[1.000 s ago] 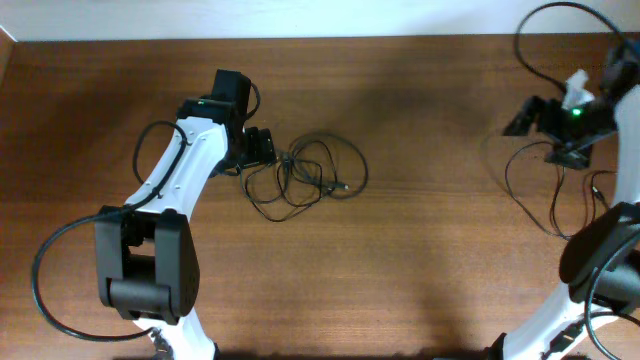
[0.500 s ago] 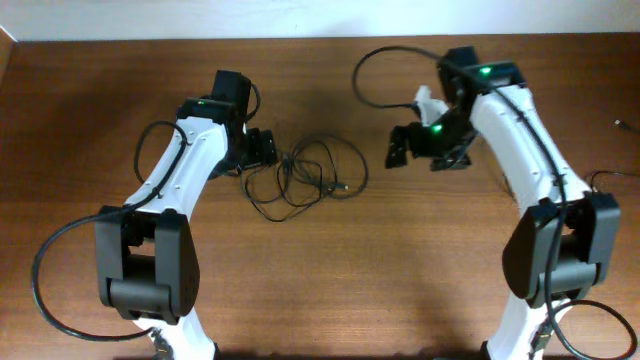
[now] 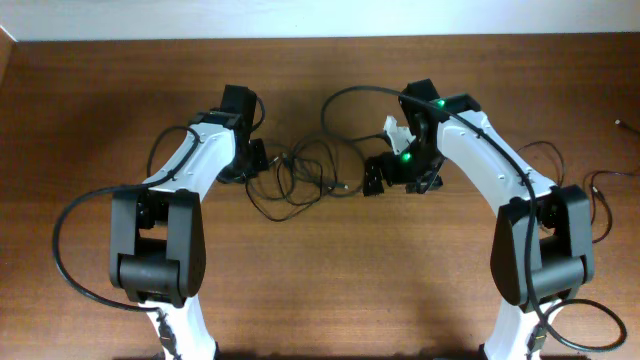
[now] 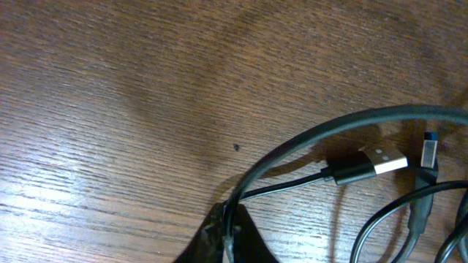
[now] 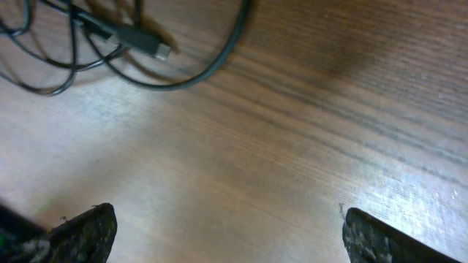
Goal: Untangle cables
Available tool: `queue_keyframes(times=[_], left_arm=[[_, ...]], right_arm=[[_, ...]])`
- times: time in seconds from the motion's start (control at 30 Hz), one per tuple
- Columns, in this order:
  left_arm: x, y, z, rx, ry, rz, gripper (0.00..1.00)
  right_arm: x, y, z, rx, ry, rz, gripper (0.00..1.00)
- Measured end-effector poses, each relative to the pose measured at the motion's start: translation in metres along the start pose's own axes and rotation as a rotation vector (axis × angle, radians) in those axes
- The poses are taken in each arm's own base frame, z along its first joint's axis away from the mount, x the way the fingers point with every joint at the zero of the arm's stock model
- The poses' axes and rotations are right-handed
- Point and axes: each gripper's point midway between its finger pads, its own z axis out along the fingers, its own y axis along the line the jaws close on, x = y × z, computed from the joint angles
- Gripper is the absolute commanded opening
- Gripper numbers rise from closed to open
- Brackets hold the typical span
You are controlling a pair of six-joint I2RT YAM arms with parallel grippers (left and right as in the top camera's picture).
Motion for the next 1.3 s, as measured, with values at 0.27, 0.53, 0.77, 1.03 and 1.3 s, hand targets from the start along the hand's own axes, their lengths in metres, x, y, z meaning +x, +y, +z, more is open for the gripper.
queue_keyframes(times=[0.27, 0.53, 0.77, 1.03, 1.3], left_arm=[[0.005, 0.001, 0.0, -0.006, 0.02, 0.005, 0.0], [0.017, 0.005, 0.012, -0.021, 0.056, 0.007, 0.0], [0.026, 0.004, 0.019, -0.004, 0.056, 0.01, 0.02], [0.029, 0.001, 0.018, 0.044, 0.059, 0.013, 0.0], [0.028, -0.009, -0.002, 0.288, 0.223, 0.009, 0.41]], right_arm=[[0.017, -0.012, 0.03, -0.004, 0.032, 0.074, 0.99], [0.006, 0.012, 0.041, -0.016, -0.018, 0.053, 0.15], [-0.038, 0.084, 0.055, -0.087, -0.23, -0.168, 0.31], [-0.069, 0.124, 0.047, -0.169, -0.389, -0.176, 0.33], [-0.078, 0.128, 0.042, -0.193, -0.424, -0.148, 0.18]])
